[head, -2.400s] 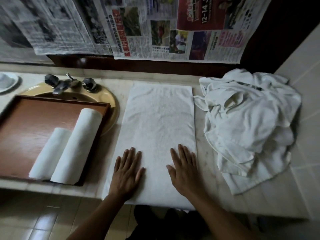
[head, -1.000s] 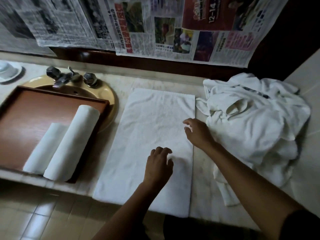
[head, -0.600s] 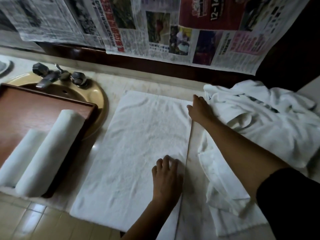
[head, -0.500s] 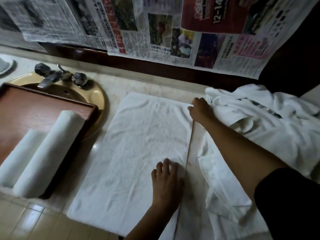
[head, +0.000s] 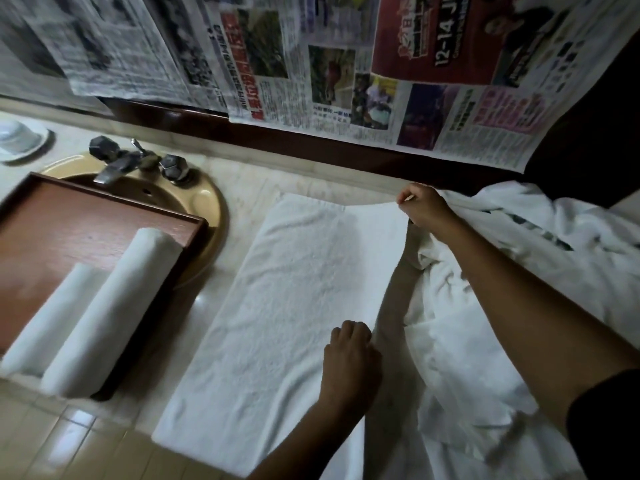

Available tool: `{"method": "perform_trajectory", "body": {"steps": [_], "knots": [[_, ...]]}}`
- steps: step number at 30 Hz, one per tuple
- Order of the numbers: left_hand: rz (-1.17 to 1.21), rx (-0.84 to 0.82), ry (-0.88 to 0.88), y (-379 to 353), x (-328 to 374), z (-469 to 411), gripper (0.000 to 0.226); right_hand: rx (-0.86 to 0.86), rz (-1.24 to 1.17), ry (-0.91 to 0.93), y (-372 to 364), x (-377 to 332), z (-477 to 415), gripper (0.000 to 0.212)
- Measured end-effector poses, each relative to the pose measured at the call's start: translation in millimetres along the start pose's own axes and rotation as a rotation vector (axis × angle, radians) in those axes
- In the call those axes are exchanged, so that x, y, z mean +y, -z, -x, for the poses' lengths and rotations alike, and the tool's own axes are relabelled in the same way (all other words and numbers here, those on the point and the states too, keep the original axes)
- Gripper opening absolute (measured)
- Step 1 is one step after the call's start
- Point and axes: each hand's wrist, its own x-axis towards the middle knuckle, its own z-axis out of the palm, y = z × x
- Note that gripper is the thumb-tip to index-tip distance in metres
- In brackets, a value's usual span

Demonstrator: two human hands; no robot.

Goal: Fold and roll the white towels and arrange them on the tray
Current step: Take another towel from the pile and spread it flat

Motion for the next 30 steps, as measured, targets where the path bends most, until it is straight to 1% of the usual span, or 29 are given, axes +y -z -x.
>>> {"method": "perform_trajectory", "body": {"steps": [3,5,6,8,9,13,15,16,19,21,23,24,25,27,29,30], "knots": [[0.243,0.086,0.031,39.7,-5.2,-3.8,0.003,-0.172,-0.224,-0.006,4.7,-17.1,3.9,0.022],[0.337,0.075,0.100,74.0,-15.4,-10.0,0.009,-0.265,-0.284,0.016,0.8,-32.4,2.4,0.029],[0.363,0.058,0.126,86.5,-22.4,-13.9,0.012,-0.283,-0.287,0.043,-2.0,-37.1,1.0,0.031],[0.445,0.023,0.199,109.2,-34.0,-20.4,0.017,-0.268,-0.275,0.110,-8.0,-43.8,-0.8,0.024],[0.526,0.009,0.244,122.7,-45.7,-22.6,0.017,-0.247,-0.262,0.138,-17.9,-51.8,-2.2,0.020],[0.908,-0.048,0.399,155.6,-86.1,-25.7,0.010,-0.122,-0.162,0.251,-58.4,-81.3,-15.7,0.014],[1.038,-0.076,0.446,168.8,-105.3,-25.5,0.007,-0.095,-0.130,0.271,-83.2,-95.3,-26.9,0.008],[1.069,-0.092,0.471,174.0,-115.2,-25.3,0.007,-0.092,-0.109,0.269,-95.8,-102.8,-31.5,0.005],[1.085,-0.103,0.580,179.3,-147.6,-29.4,0.013,-0.064,0.051,0.264,-134.1,-124.1,-44.7,0.015],[0.946,-0.065,0.627,173.4,-172.4,-35.0,0.016,-0.071,0.165,0.225,-162.7,-128.6,-51.1,0.018],[0.736,-0.030,0.631,168.5,-191.6,-40.7,0.020,-0.081,0.256,0.165,-189.1,-127.5,-51.2,0.021],[0.682,-0.037,0.630,167.7,-196.9,-43.3,0.020,-0.059,0.286,0.159,-200.6,-124.6,-52.0,0.023],[0.685,-0.051,0.622,168.5,-197.8,-45.2,0.019,-0.027,0.297,0.163,-208.4,-122.1,-51.5,0.024],[0.821,-0.096,0.600,174.6,-191.0,-46.6,0.018,0.023,0.309,0.187,-212.4,-119.3,-50.0,0.023],[0.979,-0.141,0.598,183.7,-186.8,-47.2,0.014,0.027,0.334,0.221,-211.5,-120.4,-51.1,0.022],[0.980,-0.139,0.587,185.6,-190.0,-45.5,0.013,0.021,0.331,0.237,-210.7,-121.5,-48.8,0.023]]}}
